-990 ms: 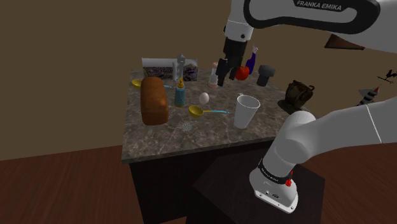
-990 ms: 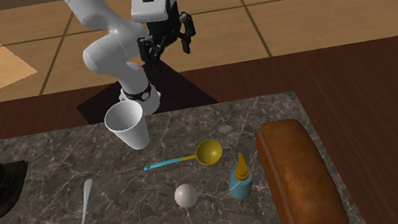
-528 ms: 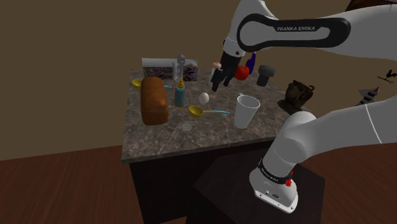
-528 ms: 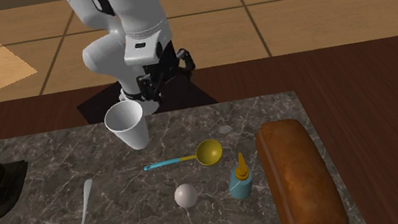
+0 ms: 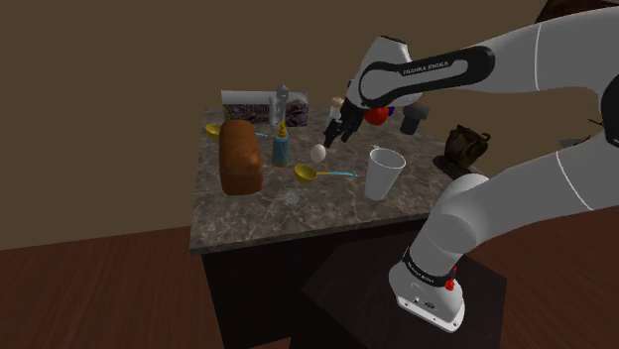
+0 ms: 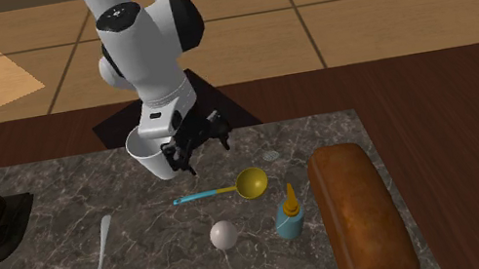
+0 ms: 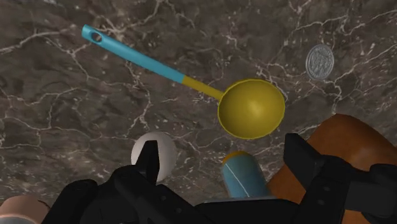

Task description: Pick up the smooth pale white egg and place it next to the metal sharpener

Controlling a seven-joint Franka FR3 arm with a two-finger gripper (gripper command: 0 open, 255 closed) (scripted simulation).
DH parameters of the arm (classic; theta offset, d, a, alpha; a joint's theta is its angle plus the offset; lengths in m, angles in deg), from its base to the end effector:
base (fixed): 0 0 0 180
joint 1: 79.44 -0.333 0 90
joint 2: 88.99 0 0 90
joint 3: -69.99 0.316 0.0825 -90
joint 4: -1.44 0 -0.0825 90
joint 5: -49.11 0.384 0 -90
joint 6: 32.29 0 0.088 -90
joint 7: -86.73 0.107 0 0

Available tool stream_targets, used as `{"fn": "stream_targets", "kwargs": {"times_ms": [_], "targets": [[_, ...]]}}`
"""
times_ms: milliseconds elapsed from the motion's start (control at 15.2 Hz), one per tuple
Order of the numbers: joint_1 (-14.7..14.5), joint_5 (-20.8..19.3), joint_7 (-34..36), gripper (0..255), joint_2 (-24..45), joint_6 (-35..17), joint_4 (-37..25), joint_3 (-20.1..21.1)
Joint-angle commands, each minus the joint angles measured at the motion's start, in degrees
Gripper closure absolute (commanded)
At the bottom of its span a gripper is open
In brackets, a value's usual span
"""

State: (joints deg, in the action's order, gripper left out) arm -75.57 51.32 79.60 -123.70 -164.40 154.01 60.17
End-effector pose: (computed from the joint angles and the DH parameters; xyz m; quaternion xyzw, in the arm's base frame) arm 0.3680 -0.0887 0.4481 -0.9890 0.0588 -0.1289 0.0432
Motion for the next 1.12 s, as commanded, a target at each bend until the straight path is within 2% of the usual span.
{"fn": "stream_targets", "kwargs": {"times_ms": [0,198,330,462,594,726,1056], "targets": [[-0.4,1.1,-1.7,0,3.6,-6.3,0.5,-1.9],[-1.9,4.3,-5.8,0,9.5,-15.0,0.5,-5.8],[-4.1,7.9,-9.6,0,13.8,-20.4,-0.2,-9.1],[-7.6,13.6,-15.0,0,18.3,-25.2,-1.4,-13.2],[-12.7,22.4,-22.8,0,23.0,-29.2,-3.5,-18.4],[-13.8,24.4,-24.3,0,24.2,-29.8,-3.9,-19.1],[-18.3,34.6,-32.0,0,29.7,-31.9,-5.9,-21.5]]}}
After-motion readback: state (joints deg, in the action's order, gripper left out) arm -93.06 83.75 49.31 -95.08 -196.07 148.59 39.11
